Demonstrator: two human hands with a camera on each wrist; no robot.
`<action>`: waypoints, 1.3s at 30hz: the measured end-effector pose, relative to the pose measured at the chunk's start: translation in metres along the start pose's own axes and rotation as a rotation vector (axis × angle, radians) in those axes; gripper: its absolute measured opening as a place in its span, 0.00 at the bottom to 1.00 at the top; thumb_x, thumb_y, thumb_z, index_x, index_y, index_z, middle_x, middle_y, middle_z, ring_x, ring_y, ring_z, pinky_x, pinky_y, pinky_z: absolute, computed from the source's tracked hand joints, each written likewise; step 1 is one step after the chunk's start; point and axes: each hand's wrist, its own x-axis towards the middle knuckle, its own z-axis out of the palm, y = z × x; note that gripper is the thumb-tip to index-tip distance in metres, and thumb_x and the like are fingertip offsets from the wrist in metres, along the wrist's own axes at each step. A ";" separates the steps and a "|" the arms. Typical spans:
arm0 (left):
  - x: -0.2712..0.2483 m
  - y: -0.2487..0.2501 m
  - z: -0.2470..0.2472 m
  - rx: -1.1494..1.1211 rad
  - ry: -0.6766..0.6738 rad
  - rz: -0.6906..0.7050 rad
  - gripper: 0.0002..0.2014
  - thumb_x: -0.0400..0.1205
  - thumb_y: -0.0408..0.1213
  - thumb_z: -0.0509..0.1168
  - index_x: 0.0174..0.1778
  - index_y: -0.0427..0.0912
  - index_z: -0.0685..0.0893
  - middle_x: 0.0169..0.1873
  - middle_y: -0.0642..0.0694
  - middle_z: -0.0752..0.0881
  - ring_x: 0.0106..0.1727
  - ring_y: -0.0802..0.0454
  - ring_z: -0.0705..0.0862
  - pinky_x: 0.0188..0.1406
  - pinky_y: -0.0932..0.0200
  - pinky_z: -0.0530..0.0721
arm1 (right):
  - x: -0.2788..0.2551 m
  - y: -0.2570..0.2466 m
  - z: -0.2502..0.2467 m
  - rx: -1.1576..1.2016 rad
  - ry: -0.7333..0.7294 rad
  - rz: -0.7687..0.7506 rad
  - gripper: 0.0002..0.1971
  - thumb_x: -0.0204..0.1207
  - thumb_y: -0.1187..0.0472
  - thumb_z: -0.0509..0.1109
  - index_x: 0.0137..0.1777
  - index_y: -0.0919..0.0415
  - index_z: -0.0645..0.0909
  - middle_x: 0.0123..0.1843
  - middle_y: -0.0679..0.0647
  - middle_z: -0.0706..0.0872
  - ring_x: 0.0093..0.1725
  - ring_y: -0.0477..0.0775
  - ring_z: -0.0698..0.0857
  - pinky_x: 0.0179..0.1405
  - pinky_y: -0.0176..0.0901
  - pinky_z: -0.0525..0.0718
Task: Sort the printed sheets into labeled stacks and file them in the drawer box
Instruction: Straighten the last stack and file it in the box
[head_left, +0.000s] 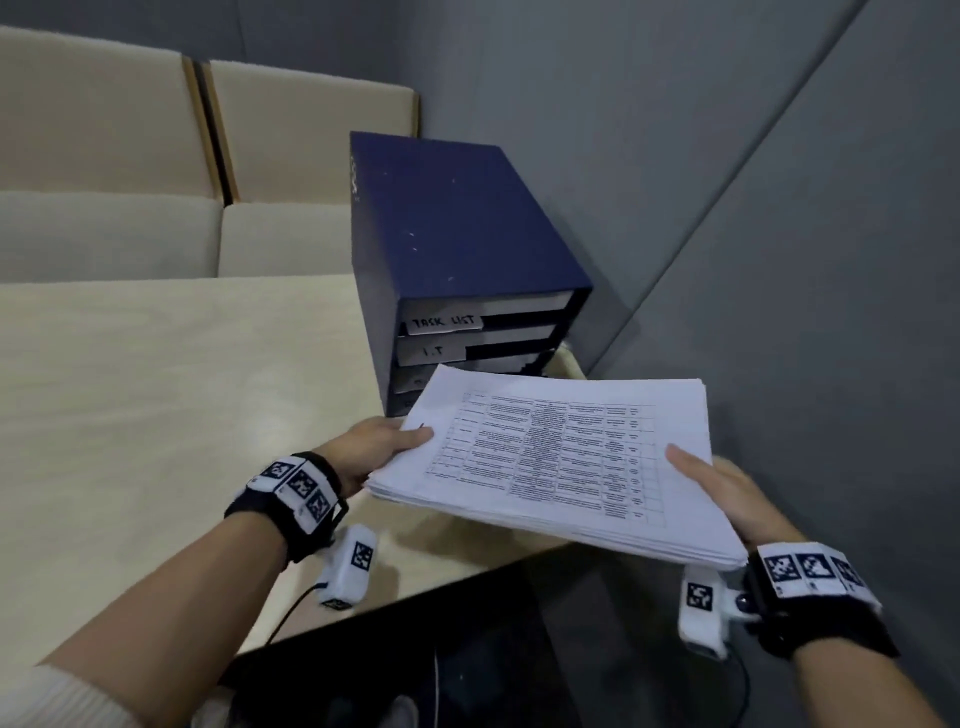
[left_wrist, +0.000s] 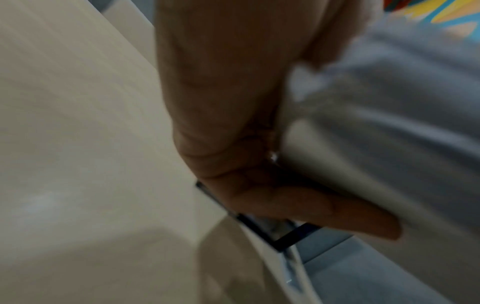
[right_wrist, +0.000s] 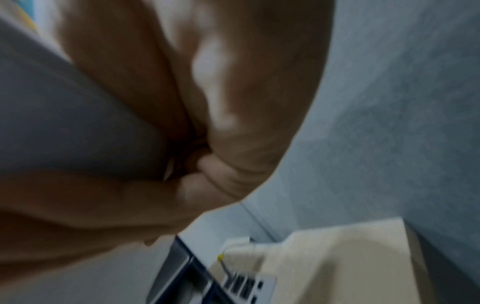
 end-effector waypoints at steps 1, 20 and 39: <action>-0.002 0.011 0.005 -0.029 -0.019 0.032 0.11 0.84 0.36 0.69 0.53 0.30 0.88 0.48 0.37 0.92 0.40 0.46 0.92 0.38 0.58 0.90 | -0.004 -0.006 -0.007 0.006 0.022 -0.015 0.12 0.85 0.58 0.65 0.53 0.66 0.85 0.44 0.55 0.94 0.40 0.50 0.93 0.30 0.36 0.87; -0.016 -0.036 -0.052 -0.236 0.391 -0.065 0.12 0.85 0.43 0.67 0.51 0.35 0.84 0.51 0.38 0.92 0.38 0.47 0.90 0.36 0.60 0.84 | 0.055 0.045 0.110 0.476 0.491 -0.243 0.18 0.89 0.54 0.58 0.61 0.70 0.79 0.60 0.63 0.87 0.56 0.60 0.87 0.59 0.53 0.85; -0.091 -0.115 -0.173 -0.413 0.713 -0.111 0.07 0.87 0.29 0.63 0.54 0.27 0.81 0.42 0.33 0.85 0.21 0.51 0.83 0.16 0.65 0.81 | 0.136 -0.035 0.272 0.262 0.395 -0.061 0.11 0.77 0.78 0.62 0.41 0.67 0.84 0.23 0.52 0.84 0.30 0.47 0.84 0.25 0.28 0.84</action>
